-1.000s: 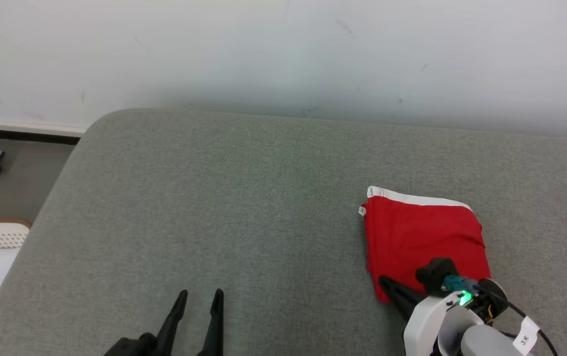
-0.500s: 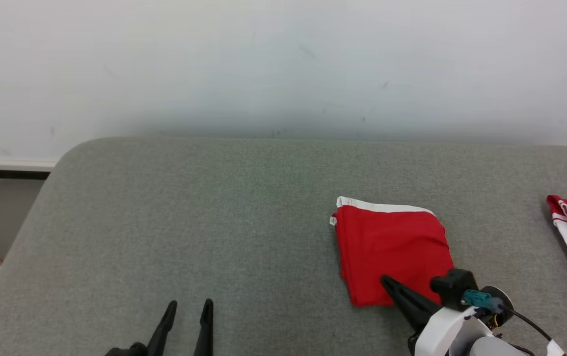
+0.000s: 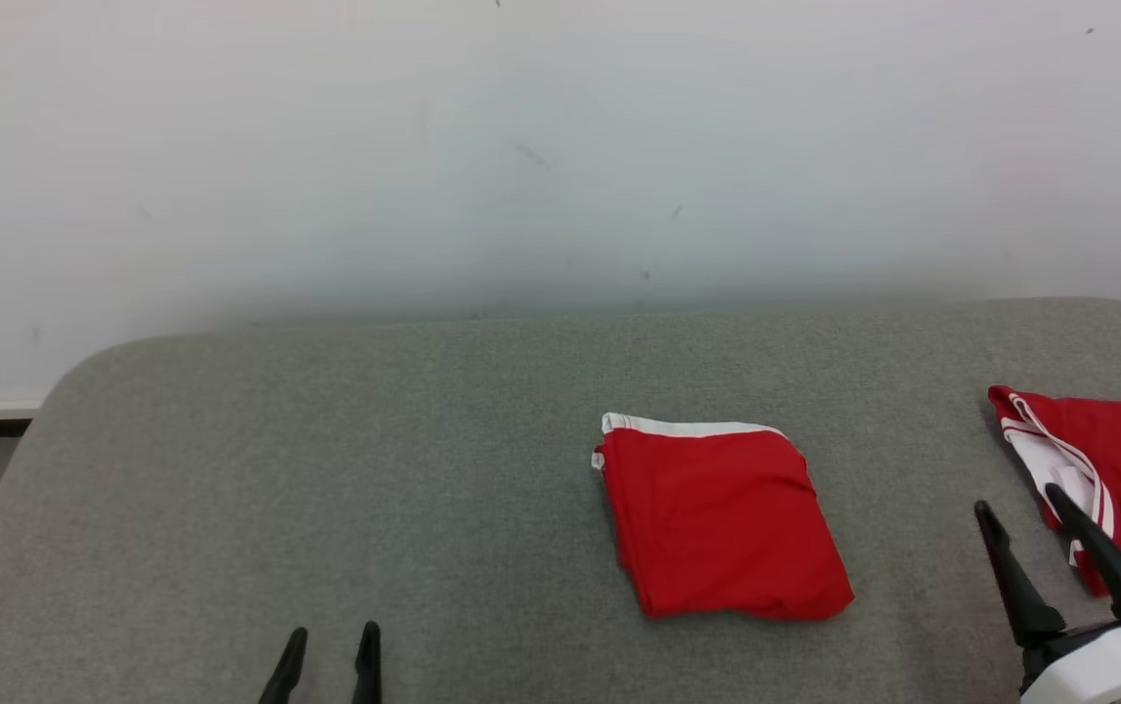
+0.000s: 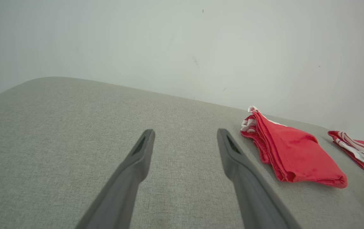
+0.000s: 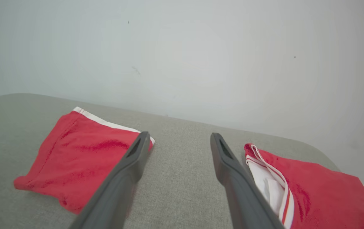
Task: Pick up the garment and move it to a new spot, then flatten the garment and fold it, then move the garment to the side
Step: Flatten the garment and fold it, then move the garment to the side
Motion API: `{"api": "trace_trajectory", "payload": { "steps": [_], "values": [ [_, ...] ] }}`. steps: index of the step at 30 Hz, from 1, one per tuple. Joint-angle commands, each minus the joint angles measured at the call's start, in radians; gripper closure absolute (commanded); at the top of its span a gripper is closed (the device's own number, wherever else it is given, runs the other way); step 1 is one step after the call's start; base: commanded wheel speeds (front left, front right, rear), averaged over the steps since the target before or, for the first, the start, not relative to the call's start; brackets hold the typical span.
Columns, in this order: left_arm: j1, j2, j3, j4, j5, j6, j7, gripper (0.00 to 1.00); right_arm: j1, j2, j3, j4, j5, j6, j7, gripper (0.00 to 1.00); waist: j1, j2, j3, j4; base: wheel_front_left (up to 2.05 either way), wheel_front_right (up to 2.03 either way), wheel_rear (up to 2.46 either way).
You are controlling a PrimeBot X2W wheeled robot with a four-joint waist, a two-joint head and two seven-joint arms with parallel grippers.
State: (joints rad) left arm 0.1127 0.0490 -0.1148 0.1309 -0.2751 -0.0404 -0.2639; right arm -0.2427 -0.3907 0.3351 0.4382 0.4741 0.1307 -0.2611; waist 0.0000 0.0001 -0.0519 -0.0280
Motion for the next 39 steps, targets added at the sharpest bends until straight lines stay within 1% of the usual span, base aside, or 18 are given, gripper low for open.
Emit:
{"api": "trace_trajectory", "payload": {
  "steps": [1,5,10,16,21,24,26,28,30,33,35,37,39],
  "values": [
    [0.021,0.004,0.007,0.005,0.011,0.002,0.000,0.00,0.051,0.009,-0.050,-0.038,-0.025,-0.001,-0.003,0.00,0.0000,-0.0001,-0.005,-0.009,0.00,0.00,0.00],
    [0.039,0.003,0.024,0.002,0.011,0.002,0.000,0.00,0.158,0.032,-0.156,-0.128,-0.079,-0.001,-0.003,0.00,0.0000,-0.0001,-0.011,-0.016,0.00,0.00,0.00],
    [0.050,0.004,0.020,0.009,0.010,-0.008,0.000,0.00,0.262,0.068,-0.210,-0.167,-0.089,-0.001,-0.003,0.00,0.0000,-0.0001,-0.017,-0.006,0.00,0.00,0.00],
    [0.041,0.004,0.016,0.014,0.005,-0.011,0.000,0.00,0.302,0.101,-0.231,-0.170,-0.088,-0.001,-0.003,0.00,0.0000,-0.0001,-0.016,-0.004,0.00,0.00,0.00],
    [0.031,0.004,0.013,0.015,0.007,-0.014,0.000,0.00,0.298,0.113,-0.216,-0.162,-0.073,-0.001,-0.003,0.00,0.0000,-0.0001,-0.010,-0.002,0.00,0.00,0.00],
    [0.024,0.004,0.007,0.012,0.003,-0.015,0.000,0.00,0.278,0.116,-0.193,-0.150,-0.021,-0.001,-0.003,0.00,0.0000,-0.0001,-0.002,0.001,0.00,0.00,0.00],
    [0.019,0.004,0.000,0.012,0.001,-0.016,0.000,0.00,0.252,0.111,-0.165,-0.133,0.055,-0.001,0.004,0.00,0.0000,-0.0001,0.008,0.006,0.00,0.00,0.00],
    [0.012,0.004,-0.012,0.016,0.002,-0.017,0.000,0.00,0.216,0.096,-0.123,-0.135,0.160,-0.001,0.052,0.00,0.0000,-0.0001,0.022,0.013,0.00,0.00,0.00],
    [0.004,0.004,-0.027,0.021,0.004,-0.018,0.000,0.00,0.174,0.068,-0.085,-0.144,0.269,-0.001,0.132,0.00,0.0000,-0.0001,0.039,0.024,0.00,0.00,0.00],
    [-0.017,0.004,-0.051,0.027,0.006,-0.022,0.000,0.00,0.097,0.037,-0.065,-0.125,0.413,0.000,0.275,0.00,0.0000,-0.0001,0.072,0.048,0.00,0.00,0.00],
    [-0.035,0.004,-0.069,0.030,0.003,-0.024,0.000,0.00,0.042,0.035,-0.068,-0.093,0.509,0.000,0.389,0.00,0.0000,-0.0001,0.097,0.070,0.00,0.00,0.00],
    [-0.051,0.004,-0.085,0.036,-0.002,-0.026,0.000,0.00,-0.017,0.008,-0.068,-0.055,0.550,0.000,0.483,0.00,0.0000,-0.0001,0.120,0.095,0.00,0.00,0.00],
    [-0.067,0.004,-0.101,0.043,-0.008,-0.025,0.000,0.00,-0.064,0.015,-0.067,-0.013,0.594,0.000,0.570,0.00,0.0000,-0.0001,0.141,0.122,0.00,0.00,0.00]
  ]
}}
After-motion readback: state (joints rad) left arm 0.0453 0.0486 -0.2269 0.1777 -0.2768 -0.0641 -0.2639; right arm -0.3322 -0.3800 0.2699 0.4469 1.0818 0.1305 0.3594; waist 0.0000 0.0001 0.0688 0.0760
